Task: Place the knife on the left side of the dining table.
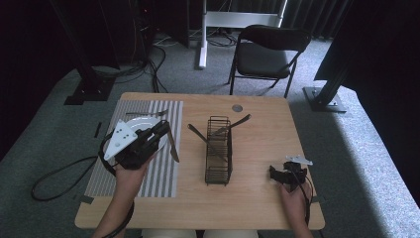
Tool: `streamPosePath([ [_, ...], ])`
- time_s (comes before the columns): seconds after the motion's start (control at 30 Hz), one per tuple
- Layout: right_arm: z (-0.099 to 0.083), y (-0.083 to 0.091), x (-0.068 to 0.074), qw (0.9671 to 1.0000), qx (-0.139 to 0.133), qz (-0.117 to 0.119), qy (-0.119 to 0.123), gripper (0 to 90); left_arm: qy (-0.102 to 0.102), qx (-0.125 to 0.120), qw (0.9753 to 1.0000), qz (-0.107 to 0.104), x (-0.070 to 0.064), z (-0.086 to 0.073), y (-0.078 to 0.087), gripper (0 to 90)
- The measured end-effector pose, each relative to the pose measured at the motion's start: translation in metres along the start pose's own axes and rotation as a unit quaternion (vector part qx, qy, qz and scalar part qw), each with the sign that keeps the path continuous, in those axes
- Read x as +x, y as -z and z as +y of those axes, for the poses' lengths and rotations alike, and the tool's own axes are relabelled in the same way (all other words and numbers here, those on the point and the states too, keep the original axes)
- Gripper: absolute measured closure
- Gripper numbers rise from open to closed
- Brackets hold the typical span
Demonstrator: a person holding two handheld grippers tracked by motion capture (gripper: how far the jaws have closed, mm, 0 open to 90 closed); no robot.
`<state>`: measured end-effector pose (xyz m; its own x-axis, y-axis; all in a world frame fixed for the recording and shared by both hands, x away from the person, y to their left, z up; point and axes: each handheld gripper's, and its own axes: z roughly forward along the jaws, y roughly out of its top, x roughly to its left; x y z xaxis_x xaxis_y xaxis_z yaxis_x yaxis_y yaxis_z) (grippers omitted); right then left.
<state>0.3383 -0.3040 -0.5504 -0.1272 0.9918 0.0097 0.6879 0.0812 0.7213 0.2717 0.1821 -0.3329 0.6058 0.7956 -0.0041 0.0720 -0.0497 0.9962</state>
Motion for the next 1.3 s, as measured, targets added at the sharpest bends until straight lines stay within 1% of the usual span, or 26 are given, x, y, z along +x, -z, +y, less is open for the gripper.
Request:
streamPosePath([
  [0.03,0.0,0.0,0.0,1.0,0.0,0.0,0.0,12.1,0.009,-0.001,1.0,0.002,0.002,-0.004,0.001,83.9],
  [0.07,0.0,0.0,0.0,1.0,0.0,0.0,0.0,12.1,0.023,0.003,0.9997,0.003,0.006,-0.011,0.002,83.9],
  [0.2,0.0,0.0,0.0,1.0,0.0,0.0,0.0,12.1,0.048,0.013,0.9985,0.023,0.017,-0.032,0.004,83.9],
  [0.27,0.0,0.0,0.0,1.0,0.0,0.0,0.0,12.1,0.045,0.018,0.9981,0.038,0.019,-0.04,0.004,83.9],
  [0.37,0.0,0.0,0.0,1.0,0.0,0.0,0.0,12.1,0.06,0.023,0.9968,0.047,0.025,-0.051,0.004,83.8],
  [0.4,0.0,0.0,0.0,1.0,0.0,0.0,0.0,12.1,0.061,0.025,0.9965,0.052,0.027,-0.055,0.004,83.9],
  [0.47,0.0,0.0,0.0,1.0,0.0,0.0,0.0,12.1,0.066,0.028,0.9959,0.055,0.03,-0.061,0.004,83.9],
  [0.5,0.0,0.0,0.0,1.0,0.0,0.0,0.0,12.1,0.066,0.028,0.9959,0.055,0.03,-0.061,0.004,83.8],
  [0.53,0.0,0.0,0.0,1.0,0.0,0.0,0.0,12.1,0.073,0.029,0.9952,0.058,0.032,-0.067,0.003,83.8],
  [0.63,0.0,0.0,0.0,1.0,0.0,0.0,-0.001,12.1,0.079,0.031,0.9944,0.063,0.034,-0.076,0.001,83.9],
  [0.73,0.0,0.0,0.0,1.0,0.0,0.0,-0.001,12.1,0.084,0.028,0.9938,0.067,0.036,-0.08,0.0,83.8],
  [0.77,0.0,0.0,0.0,1.0,0.0,0.0,-0.001,12.1,0.092,0.022,0.9932,0.069,0.038,-0.085,-0.002,83.8],
  [0.9,0.0,0.0,0.0,1.0,0.0,0.0,-0.001,12.1,0.097,0.018,0.9925,0.072,0.039,-0.087,-0.001,83.8],
  [0.93,0.0,0.0,0.0,1.0,0.0,0.0,-0.001,12.1,0.098,0.015,0.9926,0.069,0.04,-0.088,0.001,83.6],
  [0.97,0.0,0.0,0.0,1.0,0.0,0.0,-0.001,12.1,0.098,0.017,0.9925,0.071,0.041,-0.088,0.003,83.1],
  [1.03,0.0,0.0,0.0,1.0,0.0,0.0,-0.001,12.1,0.112,0.013,0.9911,0.071,0.046,-0.088,0.007,82.3],
  [1.07,0.0,0.0,0.0,1.0,0.0,0.0,-0.001,12.1,0.119,0.011,0.99,0.075,0.048,-0.088,0.01,82.3],
  [1.13,0.0,0.0,0.0,1.0,0.0,0.0,-0.001,12.1,0.128,0.012,0.9886,0.079,0.053,-0.09,0.014,82.3],
  [1.2,0.0,0.0,0.0,1.0,0.0,0.0,-0.001,12.1,0.126,0.017,0.9885,0.083,0.057,-0.091,0.018,81.5],
  [1.27,0.0,0.0,0.0,1.0,0.0,0.0,-0.001,12.1,0.121,0.021,0.9884,0.09,0.06,-0.092,0.021,76.4],
  [1.3,0.0,0.0,0.0,1.0,0.0,0.0,-0.001,12.1,0.121,0.021,0.9884,0.09,0.06,-0.092,0.021,75.9],
])
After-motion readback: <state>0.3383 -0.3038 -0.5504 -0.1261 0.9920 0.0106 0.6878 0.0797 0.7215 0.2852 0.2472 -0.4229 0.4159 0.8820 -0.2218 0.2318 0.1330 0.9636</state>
